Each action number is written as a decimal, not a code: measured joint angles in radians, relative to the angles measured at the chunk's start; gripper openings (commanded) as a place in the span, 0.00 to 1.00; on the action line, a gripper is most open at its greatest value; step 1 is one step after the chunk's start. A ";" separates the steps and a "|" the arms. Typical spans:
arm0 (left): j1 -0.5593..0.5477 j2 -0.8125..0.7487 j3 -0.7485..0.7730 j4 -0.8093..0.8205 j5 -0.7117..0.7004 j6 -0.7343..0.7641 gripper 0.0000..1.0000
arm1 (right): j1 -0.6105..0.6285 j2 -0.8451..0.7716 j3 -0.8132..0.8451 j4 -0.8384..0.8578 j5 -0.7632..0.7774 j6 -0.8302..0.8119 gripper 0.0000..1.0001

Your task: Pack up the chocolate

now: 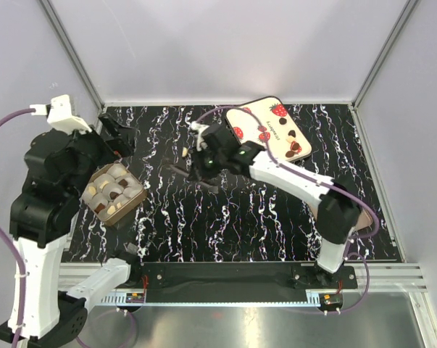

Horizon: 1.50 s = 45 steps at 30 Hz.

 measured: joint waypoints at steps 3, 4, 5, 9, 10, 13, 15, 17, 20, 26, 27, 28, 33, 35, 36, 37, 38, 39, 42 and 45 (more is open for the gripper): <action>0.000 -0.023 0.030 -0.007 -0.033 0.004 0.99 | 0.087 0.093 0.080 0.014 0.006 0.008 0.28; 0.000 -0.028 0.035 -0.007 -0.042 0.005 0.99 | 0.109 0.120 0.103 0.014 0.010 0.008 0.28; 0.000 -0.029 0.039 -0.007 -0.049 0.006 0.99 | 0.129 0.143 0.118 0.016 0.022 0.007 0.29; 0.000 -0.023 0.035 -0.010 -0.066 0.013 0.99 | 0.161 0.177 0.128 -0.005 0.105 -0.008 0.29; 0.000 -0.021 0.030 -0.012 -0.067 0.013 0.99 | 0.159 0.181 0.135 -0.016 0.126 -0.014 0.30; 0.000 -0.019 0.008 -0.014 -0.067 0.013 0.99 | 0.148 0.200 0.187 -0.053 0.206 -0.061 0.31; 0.000 -0.018 -0.003 -0.013 -0.067 0.013 0.99 | 0.139 0.208 0.228 -0.074 0.274 -0.097 0.31; 0.000 -0.016 -0.012 -0.010 -0.066 0.013 0.99 | 0.125 0.213 0.247 -0.078 0.302 -0.112 0.31; 0.000 -0.016 -0.033 -0.003 -0.063 0.013 0.99 | 0.084 0.222 0.266 -0.078 0.335 -0.135 0.32; 0.000 -0.007 -0.067 -0.004 -0.051 0.013 0.99 | -0.027 0.285 0.294 -0.080 0.377 -0.174 0.34; 0.000 -0.007 -0.070 -0.003 -0.049 0.013 0.99 | -0.044 0.295 0.294 -0.080 0.376 -0.183 0.35; 0.000 -0.006 -0.073 -0.003 -0.046 0.013 0.99 | -0.059 0.304 0.294 -0.082 0.376 -0.190 0.35; 0.000 -0.001 -0.085 0.002 -0.040 0.013 0.99 | -0.098 0.327 0.294 -0.077 0.346 -0.221 0.38; 0.000 0.000 -0.086 0.002 -0.039 0.013 0.99 | -0.099 0.328 0.294 -0.072 0.335 -0.230 0.39; 0.000 0.000 -0.086 0.002 -0.039 0.013 0.99 | -0.099 0.328 0.294 -0.065 0.326 -0.233 0.40; 0.000 0.000 -0.086 0.003 -0.038 0.013 0.99 | -0.098 0.329 0.295 -0.060 0.321 -0.235 0.40; 0.000 0.000 -0.086 0.003 -0.037 0.013 0.99 | -0.098 0.334 0.296 -0.056 0.320 -0.237 0.40; 0.000 0.000 -0.086 0.005 -0.036 0.013 0.99 | -0.099 0.343 0.305 -0.056 0.321 -0.237 0.41; 0.000 0.000 -0.086 0.009 -0.035 0.013 0.99 | -0.101 0.380 0.324 -0.047 0.323 -0.240 0.42; 0.000 0.002 -0.086 0.009 -0.035 0.013 0.99 | -0.104 0.415 0.327 -0.048 0.323 -0.242 0.42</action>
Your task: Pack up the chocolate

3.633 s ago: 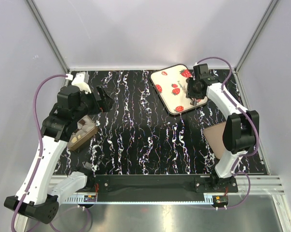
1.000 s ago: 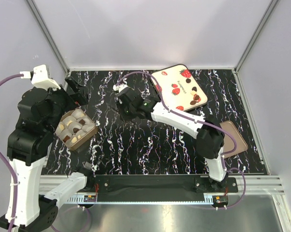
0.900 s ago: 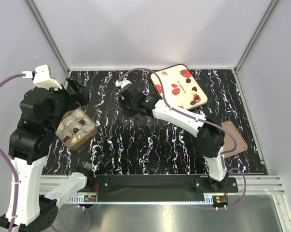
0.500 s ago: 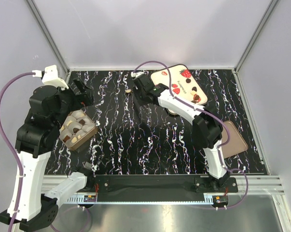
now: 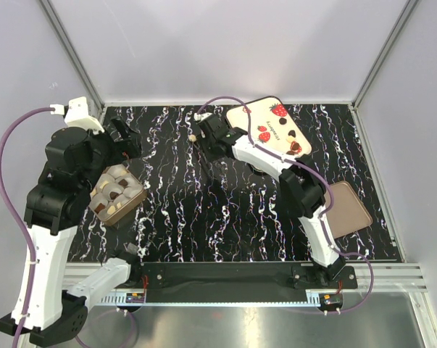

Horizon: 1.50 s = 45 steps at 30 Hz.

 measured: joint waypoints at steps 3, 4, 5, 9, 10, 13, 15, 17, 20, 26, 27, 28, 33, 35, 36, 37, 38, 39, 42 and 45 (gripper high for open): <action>0.000 0.003 0.000 0.000 0.000 0.000 0.99 | -0.005 0.027 0.000 0.000 -0.002 -0.001 0.43; 0.000 0.004 0.000 0.000 0.000 0.000 0.99 | -0.006 0.032 0.000 0.000 -0.002 -0.001 0.43; 0.000 0.005 0.000 0.000 0.001 0.000 0.99 | -0.008 0.036 0.000 0.000 -0.002 -0.001 0.44; 0.000 0.006 0.000 0.001 0.003 0.000 0.99 | -0.012 0.040 0.000 0.002 -0.003 -0.001 0.46; 0.000 0.006 0.000 0.001 0.003 0.000 0.99 | -0.013 0.040 0.000 0.002 -0.004 0.000 0.46; 0.000 0.006 0.000 0.001 0.003 0.000 0.99 | -0.014 0.045 0.006 0.004 -0.008 0.000 0.47; 0.000 0.006 0.000 0.001 0.003 0.000 0.99 | -0.015 0.055 0.019 0.005 -0.011 0.000 0.47; 0.000 0.006 0.000 0.001 0.003 0.000 0.99 | -0.016 0.064 0.031 0.006 -0.019 0.000 0.47; 0.000 0.006 0.000 0.001 0.003 0.000 0.99 | -0.020 0.076 0.043 0.007 -0.029 0.000 0.46; 0.000 0.006 0.000 0.001 0.002 0.000 0.99 | -0.031 0.101 0.078 0.005 -0.037 0.002 0.44; 0.000 0.006 0.000 0.001 0.002 0.000 0.99 | -0.032 0.105 0.082 0.006 -0.041 0.003 0.44; 0.000 0.006 0.000 0.001 0.002 0.000 0.99 | -0.034 0.108 0.084 0.006 -0.046 0.003 0.43; 0.000 0.006 0.000 0.002 0.002 0.000 0.99 | -0.037 0.122 0.092 0.005 -0.054 0.006 0.36; 0.000 0.006 0.000 0.003 0.002 0.000 0.99 | -0.037 0.124 0.092 0.002 -0.055 0.007 0.33; 0.000 0.006 0.000 0.004 0.002 0.000 0.99 | -0.037 0.124 0.092 -0.002 -0.055 0.007 0.31; 0.000 0.006 0.000 0.004 0.002 0.000 0.99 | -0.037 0.124 0.093 -0.004 -0.055 0.007 0.30; 0.000 0.006 0.001 0.004 0.002 0.000 0.99 | -0.037 0.124 0.093 -0.005 -0.055 0.007 0.29; 0.000 0.007 0.003 0.003 0.002 0.000 0.99 | -0.037 0.123 0.093 -0.006 -0.055 0.007 0.29; 0.000 0.012 0.010 0.005 0.002 0.000 0.99 | -0.037 0.115 0.093 -0.016 -0.060 0.008 0.28; 0.000 0.012 0.011 0.005 0.002 0.000 0.99 | -0.037 0.080 0.077 -0.031 -0.082 0.018 0.27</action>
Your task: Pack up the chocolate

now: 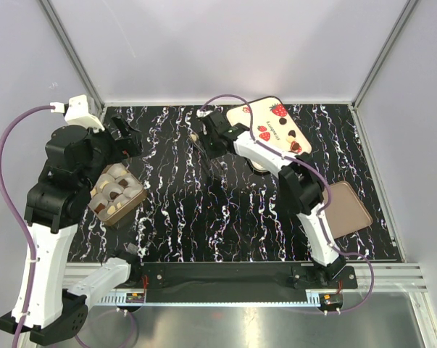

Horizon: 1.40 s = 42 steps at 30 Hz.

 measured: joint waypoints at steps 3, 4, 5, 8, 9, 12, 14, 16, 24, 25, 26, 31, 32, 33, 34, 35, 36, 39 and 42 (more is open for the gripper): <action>0.000 0.000 0.002 -0.001 -0.002 0.000 0.99 | 0.000 -0.064 -0.030 -0.003 -0.034 0.023 0.26; 0.000 0.000 0.005 -0.004 -0.003 0.001 0.99 | 0.000 -0.086 -0.038 -0.005 -0.045 0.032 0.26; 0.000 0.000 0.010 -0.005 -0.005 0.002 0.99 | 0.000 -0.109 -0.043 -0.006 -0.055 0.041 0.25; 0.000 0.000 0.029 -0.011 -0.011 0.006 0.99 | 0.003 -0.180 -0.068 -0.004 -0.095 0.076 0.25; 0.000 0.000 0.034 -0.012 -0.012 0.008 0.99 | 0.006 -0.199 -0.076 -0.004 -0.106 0.084 0.26; 0.000 0.000 0.047 -0.015 -0.018 0.010 0.99 | 0.037 -0.261 -0.116 0.002 -0.132 0.115 0.25; 0.000 0.000 0.053 -0.019 -0.022 0.011 0.99 | 0.081 -0.282 -0.129 0.002 -0.140 0.129 0.26; 0.000 0.000 0.057 -0.023 -0.027 0.012 0.99 | 0.138 -0.286 -0.133 0.010 -0.157 0.143 0.26; 0.000 0.000 0.066 -0.024 -0.050 0.024 0.99 | 0.340 -0.265 -0.128 0.029 -0.244 0.170 0.26; 0.000 0.000 0.066 -0.024 -0.053 0.026 0.99 | 0.348 -0.254 -0.119 0.029 -0.253 0.170 0.26; 0.000 0.000 0.066 -0.025 -0.055 0.027 0.99 | 0.352 -0.245 -0.113 0.031 -0.260 0.170 0.26; 0.000 0.000 0.066 -0.027 -0.061 0.030 0.99 | 0.355 -0.187 -0.087 0.026 -0.263 0.168 0.26; 0.000 0.000 0.066 -0.027 -0.061 0.030 0.99 | 0.355 -0.177 -0.084 0.026 -0.264 0.168 0.26; 0.000 0.000 0.066 -0.027 -0.061 0.030 0.99 | 0.356 -0.167 -0.080 0.026 -0.265 0.167 0.27; 0.000 0.000 0.066 -0.027 -0.061 0.030 0.99 | 0.356 -0.159 -0.079 0.026 -0.267 0.167 0.26; 0.000 0.000 0.066 -0.027 -0.061 0.030 0.99 | 0.356 -0.150 -0.077 0.026 -0.270 0.166 0.27; 0.000 0.000 0.066 -0.026 -0.061 0.030 0.99 | 0.357 -0.140 -0.076 0.025 -0.272 0.165 0.27; 0.000 0.000 0.066 -0.025 -0.061 0.030 0.99 | 0.357 -0.114 -0.067 0.028 -0.285 0.164 0.26; 0.000 0.000 0.066 -0.024 -0.061 0.030 0.99 | 0.358 -0.086 -0.047 0.031 -0.297 0.164 0.27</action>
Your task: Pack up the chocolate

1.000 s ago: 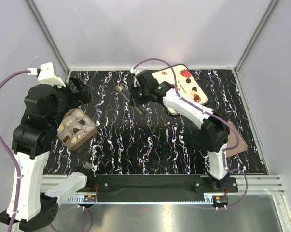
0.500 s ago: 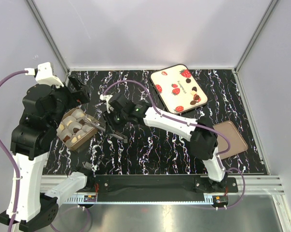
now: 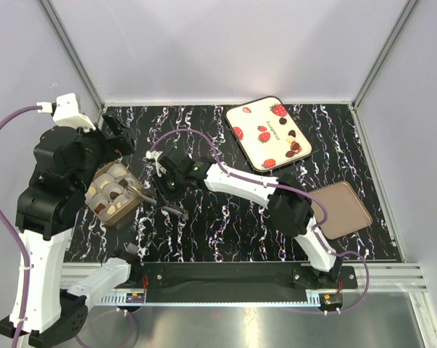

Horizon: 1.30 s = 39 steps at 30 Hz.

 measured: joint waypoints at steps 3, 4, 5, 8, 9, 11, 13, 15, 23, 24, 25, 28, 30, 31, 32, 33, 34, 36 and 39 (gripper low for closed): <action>0.000 0.000 0.000 0.000 0.000 0.000 0.99 | 0.002 0.012 0.010 0.002 -0.010 0.000 0.28; 0.000 0.000 0.000 0.000 0.000 0.000 0.99 | 0.003 0.016 0.016 0.003 -0.010 0.000 0.29; 0.000 0.000 0.000 0.000 0.000 0.000 0.99 | 0.005 0.017 0.020 0.003 -0.010 0.000 0.29; 0.000 0.000 0.000 0.000 0.000 0.000 0.99 | 0.010 0.019 0.031 0.002 -0.010 0.000 0.31; 0.000 0.000 0.000 0.000 0.000 0.000 0.99 | 0.011 0.019 0.034 0.002 -0.010 0.000 0.32; 0.000 0.000 0.000 0.001 0.000 0.000 0.99 | 0.012 0.019 0.035 0.003 -0.010 0.000 0.33; 0.000 0.000 0.000 0.002 0.000 0.000 0.99 | 0.013 0.019 0.036 0.002 -0.009 0.000 0.34; 0.000 0.000 0.000 0.002 0.000 0.000 0.99 | 0.013 0.019 0.038 -0.002 -0.008 -0.002 0.34; 0.000 0.000 0.000 0.003 0.001 0.000 0.99 | 0.013 0.039 0.067 -0.010 -0.005 -0.010 0.38; 0.000 0.000 0.000 0.003 0.001 0.000 0.99 | 0.013 0.043 0.068 -0.011 -0.005 -0.011 0.38; 0.000 0.000 0.000 0.003 0.001 0.000 0.99 | 0.013 0.049 0.070 -0.012 -0.004 -0.011 0.38; 0.000 0.000 0.000 0.003 0.000 0.000 0.99 | 0.013 0.062 0.071 -0.012 0.003 -0.011 0.38; 0.000 0.000 0.000 0.003 0.001 0.000 0.99 | 0.013 0.066 0.071 -0.012 0.010 -0.012 0.38; 0.000 0.000 0.000 0.003 0.001 0.000 0.99 | 0.013 0.066 0.071 -0.012 0.012 -0.012 0.40; 0.000 0.000 0.000 0.003 0.001 0.000 0.99 | 0.013 0.066 0.072 -0.012 0.013 -0.012 0.40; 0.000 0.000 0.000 0.002 0.001 0.000 0.99 | 0.013 0.066 0.074 -0.012 0.014 -0.012 0.41; 0.000 0.000 0.000 0.003 0.001 0.000 0.99 | 0.013 0.066 0.076 -0.012 0.015 -0.012 0.41; 0.000 0.000 0.000 0.003 0.001 0.000 0.99 | 0.013 0.066 0.077 -0.013 0.018 -0.012 0.42; 0.000 0.000 0.000 0.003 0.001 0.000 0.99 | 0.013 0.066 0.078 -0.013 0.019 -0.013 0.43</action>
